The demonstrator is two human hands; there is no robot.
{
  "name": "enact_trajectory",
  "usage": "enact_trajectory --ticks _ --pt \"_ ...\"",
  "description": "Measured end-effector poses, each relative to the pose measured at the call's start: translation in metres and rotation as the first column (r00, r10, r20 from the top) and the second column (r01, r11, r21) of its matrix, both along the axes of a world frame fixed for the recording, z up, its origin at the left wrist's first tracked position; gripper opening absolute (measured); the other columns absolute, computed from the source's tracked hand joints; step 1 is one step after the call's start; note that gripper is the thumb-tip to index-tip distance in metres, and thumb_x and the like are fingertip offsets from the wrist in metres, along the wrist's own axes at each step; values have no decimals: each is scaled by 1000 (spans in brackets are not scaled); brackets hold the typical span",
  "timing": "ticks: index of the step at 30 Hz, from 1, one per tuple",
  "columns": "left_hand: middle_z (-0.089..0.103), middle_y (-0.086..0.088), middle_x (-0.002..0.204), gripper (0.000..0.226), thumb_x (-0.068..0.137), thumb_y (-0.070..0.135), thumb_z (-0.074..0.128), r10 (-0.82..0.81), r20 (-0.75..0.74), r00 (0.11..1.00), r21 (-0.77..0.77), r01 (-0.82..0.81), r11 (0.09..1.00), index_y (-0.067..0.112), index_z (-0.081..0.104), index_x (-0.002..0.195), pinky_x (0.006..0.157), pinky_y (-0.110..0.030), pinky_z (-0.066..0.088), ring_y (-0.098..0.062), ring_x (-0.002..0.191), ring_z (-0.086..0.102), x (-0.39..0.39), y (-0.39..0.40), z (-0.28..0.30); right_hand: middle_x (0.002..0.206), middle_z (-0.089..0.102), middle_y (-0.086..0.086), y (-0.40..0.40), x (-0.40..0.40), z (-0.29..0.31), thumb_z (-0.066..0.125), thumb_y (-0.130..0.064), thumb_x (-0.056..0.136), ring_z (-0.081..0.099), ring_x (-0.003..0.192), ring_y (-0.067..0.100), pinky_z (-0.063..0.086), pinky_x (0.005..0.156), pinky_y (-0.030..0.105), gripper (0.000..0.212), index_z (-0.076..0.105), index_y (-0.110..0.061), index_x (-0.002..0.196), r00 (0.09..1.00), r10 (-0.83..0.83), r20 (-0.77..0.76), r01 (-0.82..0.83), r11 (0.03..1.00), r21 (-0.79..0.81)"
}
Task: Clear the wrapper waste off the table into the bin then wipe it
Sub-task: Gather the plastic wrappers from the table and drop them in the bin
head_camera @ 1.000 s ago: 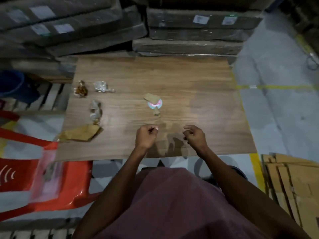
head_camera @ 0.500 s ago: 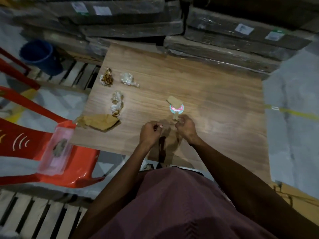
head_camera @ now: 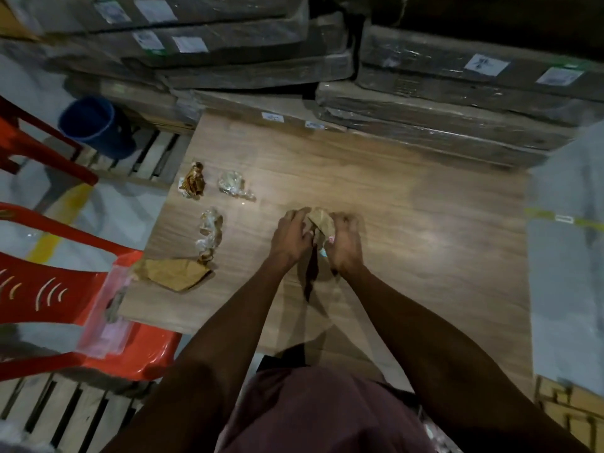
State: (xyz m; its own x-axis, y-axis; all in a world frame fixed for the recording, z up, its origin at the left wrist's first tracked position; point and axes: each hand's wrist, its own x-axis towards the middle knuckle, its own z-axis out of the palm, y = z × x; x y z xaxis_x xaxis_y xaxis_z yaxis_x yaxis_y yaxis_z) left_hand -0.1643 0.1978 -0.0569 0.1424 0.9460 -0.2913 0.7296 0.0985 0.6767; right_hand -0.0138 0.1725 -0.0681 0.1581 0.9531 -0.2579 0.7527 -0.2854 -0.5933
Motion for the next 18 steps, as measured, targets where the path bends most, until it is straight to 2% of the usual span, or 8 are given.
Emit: enact_trajectory --ticks 3,6,11,12,14,16,18 --pt "48 -11 141 58 91 35 53 15 -49 999 54 -13 998 27 45 148 99 -52 50 -35 126 50 -2 8 3 144 42 20 14 5 -6 67 -9 88 47 130 42 44 109 43 54 58 -16 141 995 79 64 -78 997 -23" --pt "49 -12 143 51 100 42 53 66 -185 981 168 -34 985 27 46 148 100 -51 44 -35 130 46 -17 -1 12 140 45 18 20 4 -7 70 -19 90 48 129 40 41 111 41 46 64 -18 136 996 76 39 -75 997 -17" --pt "39 -13 153 51 102 52 47 205 -263 943 216 -149 965 29 45 148 109 -55 33 -35 141 34 -65 -36 7 130 52 12 20 -11 -8 74 -33 88 52 118 33 47 103 42 40 69 -25 128 987 159 -9 -159 987 -14" --pt "37 -14 154 53 101 54 47 233 -247 941 211 -183 960 29 44 148 110 -56 32 -36 143 32 -76 -45 4 125 57 12 19 -18 -9 75 -31 87 54 116 30 48 101 41 39 71 -23 125 979 196 -58 -196 981 8" --pt "36 -15 154 58 99 56 47 291 -186 938 205 -252 946 26 44 148 113 -55 30 -36 143 31 -96 -61 1 113 67 9 17 -38 -6 79 -22 84 62 105 23 52 92 37 36 75 -16 120 939 215 -268 -210 977 49" --pt "40 -17 151 60 99 54 49 345 -148 927 248 -303 920 20 45 148 115 -54 31 -36 142 33 -111 -73 2 104 71 4 13 -59 0 80 -11 84 67 94 16 52 80 27 34 75 -9 118 877 164 -452 -158 986 51" --pt "41 -17 150 57 99 49 55 420 -136 897 295 -368 882 18 46 146 114 -52 30 -36 140 34 -125 -82 5 99 71 3 9 -77 2 78 -3 86 66 90 7 48 75 14 33 73 -7 118 847 108 -521 -113 993 22"
